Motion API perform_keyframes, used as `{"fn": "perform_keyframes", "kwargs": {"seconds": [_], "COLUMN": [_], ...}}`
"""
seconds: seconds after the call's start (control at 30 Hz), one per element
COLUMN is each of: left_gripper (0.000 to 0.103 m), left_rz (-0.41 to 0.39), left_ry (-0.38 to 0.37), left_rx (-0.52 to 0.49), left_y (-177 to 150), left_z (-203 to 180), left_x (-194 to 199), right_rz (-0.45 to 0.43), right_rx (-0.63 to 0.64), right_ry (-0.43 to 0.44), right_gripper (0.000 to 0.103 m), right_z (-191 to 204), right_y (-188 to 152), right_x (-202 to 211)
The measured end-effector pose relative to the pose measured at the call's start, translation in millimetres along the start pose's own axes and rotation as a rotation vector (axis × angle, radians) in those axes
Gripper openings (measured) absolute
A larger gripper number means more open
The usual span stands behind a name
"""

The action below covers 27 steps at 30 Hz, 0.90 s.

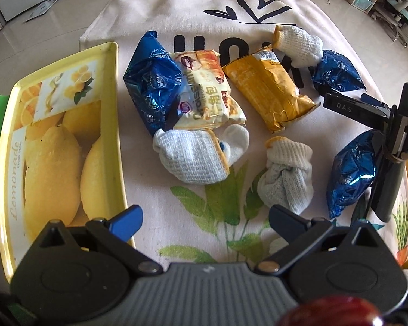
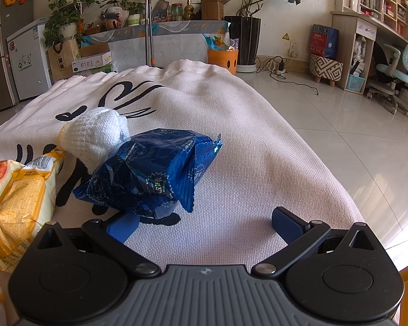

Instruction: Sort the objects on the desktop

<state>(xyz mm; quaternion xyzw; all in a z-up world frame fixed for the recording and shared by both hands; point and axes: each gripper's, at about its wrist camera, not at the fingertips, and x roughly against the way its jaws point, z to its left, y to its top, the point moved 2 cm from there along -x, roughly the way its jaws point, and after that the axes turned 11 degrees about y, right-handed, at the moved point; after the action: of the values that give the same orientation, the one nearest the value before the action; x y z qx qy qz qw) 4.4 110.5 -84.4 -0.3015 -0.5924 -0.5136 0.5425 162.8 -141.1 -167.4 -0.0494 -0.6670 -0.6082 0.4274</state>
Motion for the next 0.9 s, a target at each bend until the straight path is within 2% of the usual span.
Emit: {"fn": "perform_keyframes", "kwargs": {"seconds": [0.17, 0.47, 0.57, 0.9], "left_gripper": [0.102, 0.102, 0.102, 0.102], "left_rz": [-0.068, -0.159, -0.192, -0.209], "left_ry": [0.030, 0.005, 0.035, 0.028], "left_rx": [0.029, 0.074, 0.083, 0.087], "left_y": [10, 12, 12, 9], "left_z": [9, 21, 26, 28], "left_x": [14, 39, 45, 53], "right_rz": [0.000, 0.000, 0.000, 0.000], "right_rx": [0.000, 0.001, 0.001, 0.000], "right_ry": [0.000, 0.000, 0.000, 0.000], "right_gripper": [0.103, 0.103, 0.103, 0.103], "right_z": [0, 0, 0, 0], "right_y": [0, -1, 0, 0], "right_x": [0, 0, 0, 0]}}
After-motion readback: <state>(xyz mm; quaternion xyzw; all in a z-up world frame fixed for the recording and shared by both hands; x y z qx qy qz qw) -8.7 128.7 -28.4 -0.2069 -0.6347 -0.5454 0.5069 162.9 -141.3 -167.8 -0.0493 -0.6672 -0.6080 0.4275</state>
